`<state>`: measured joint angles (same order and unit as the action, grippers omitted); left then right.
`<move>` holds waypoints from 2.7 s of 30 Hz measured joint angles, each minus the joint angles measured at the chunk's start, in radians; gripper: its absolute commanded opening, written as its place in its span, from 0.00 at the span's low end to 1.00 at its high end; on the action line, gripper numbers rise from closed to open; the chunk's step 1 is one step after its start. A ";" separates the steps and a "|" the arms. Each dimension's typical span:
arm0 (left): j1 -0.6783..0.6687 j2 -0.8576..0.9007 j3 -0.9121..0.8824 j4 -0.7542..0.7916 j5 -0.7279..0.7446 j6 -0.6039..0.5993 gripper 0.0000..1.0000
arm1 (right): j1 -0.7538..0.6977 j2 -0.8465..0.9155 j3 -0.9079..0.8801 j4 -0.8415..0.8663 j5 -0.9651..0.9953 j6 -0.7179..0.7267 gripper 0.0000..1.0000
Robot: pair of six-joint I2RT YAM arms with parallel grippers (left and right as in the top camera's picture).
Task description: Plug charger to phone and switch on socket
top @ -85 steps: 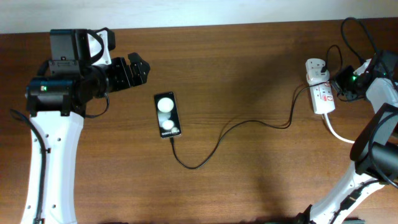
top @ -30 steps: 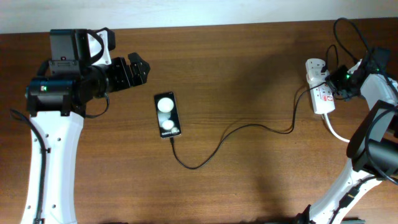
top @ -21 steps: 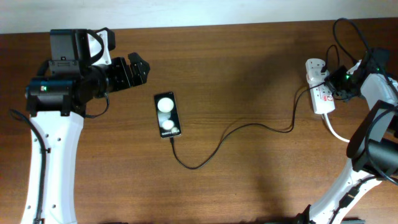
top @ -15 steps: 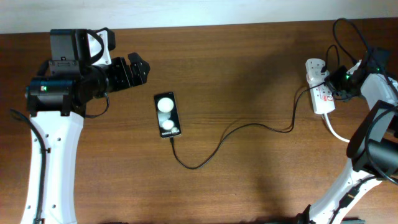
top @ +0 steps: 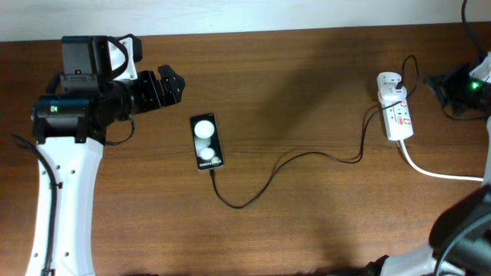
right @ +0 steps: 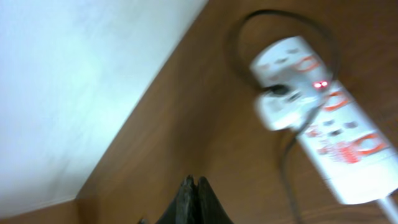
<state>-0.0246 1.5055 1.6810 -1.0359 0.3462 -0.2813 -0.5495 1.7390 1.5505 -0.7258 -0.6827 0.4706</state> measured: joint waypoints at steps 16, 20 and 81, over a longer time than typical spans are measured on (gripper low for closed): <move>0.000 0.000 0.000 0.000 0.000 0.000 0.99 | 0.629 -0.306 0.000 -0.409 0.155 -0.403 0.04; 0.000 0.000 0.000 0.000 0.000 0.000 0.99 | 0.810 -0.409 -0.071 -0.376 0.296 -0.422 0.04; 0.000 0.000 0.000 0.000 -0.006 0.000 0.99 | 0.783 -1.580 -1.392 0.582 0.925 -0.212 0.99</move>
<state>-0.0246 1.5051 1.6810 -1.0355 0.3397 -0.2813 0.2333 0.1585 0.1589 -0.1436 0.2428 0.2588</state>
